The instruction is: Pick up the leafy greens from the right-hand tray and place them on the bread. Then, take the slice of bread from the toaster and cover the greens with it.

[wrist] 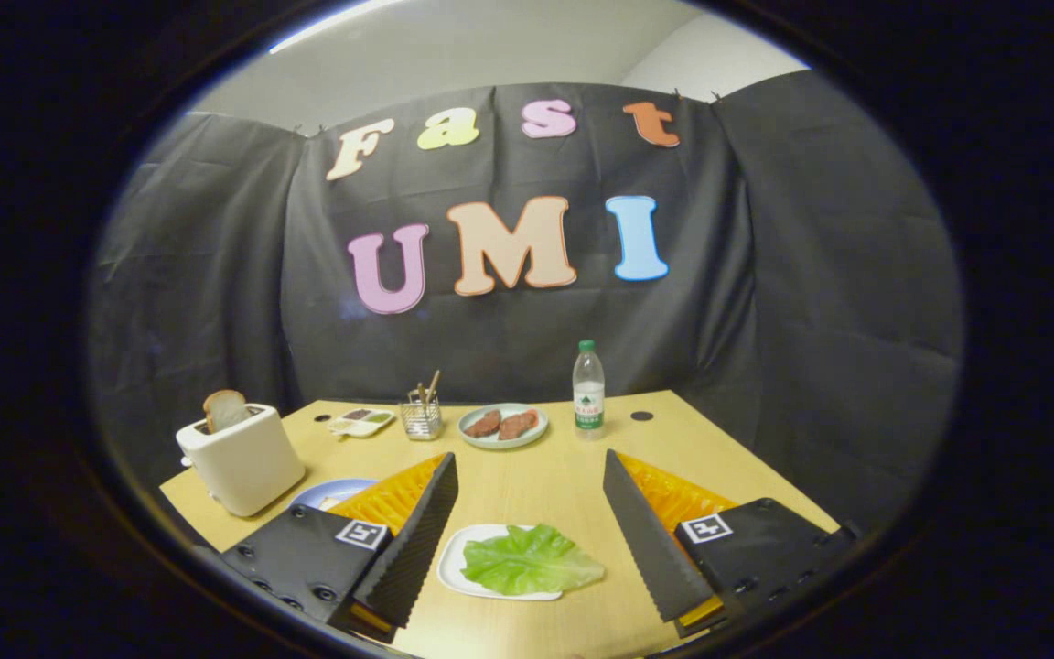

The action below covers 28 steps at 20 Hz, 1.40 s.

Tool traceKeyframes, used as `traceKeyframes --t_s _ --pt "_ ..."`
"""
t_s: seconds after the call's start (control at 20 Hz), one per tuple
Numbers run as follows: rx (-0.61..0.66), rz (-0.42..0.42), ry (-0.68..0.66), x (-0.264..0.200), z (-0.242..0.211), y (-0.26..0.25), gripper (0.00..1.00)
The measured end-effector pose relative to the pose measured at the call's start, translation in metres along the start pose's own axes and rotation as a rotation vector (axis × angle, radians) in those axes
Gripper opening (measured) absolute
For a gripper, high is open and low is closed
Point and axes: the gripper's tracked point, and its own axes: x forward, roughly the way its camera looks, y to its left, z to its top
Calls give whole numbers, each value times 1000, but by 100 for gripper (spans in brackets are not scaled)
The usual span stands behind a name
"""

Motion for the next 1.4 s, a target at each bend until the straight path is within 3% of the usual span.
traceKeyframes --t_s 0.35,0.7,0.95,1.4 --pt "157 2 183 13 -56 -21 99" --pt "233 -67 354 30 -114 -57 99" --pt "292 -103 428 46 -148 -71 98" --pt "453 -74 537 57 -182 -60 99"
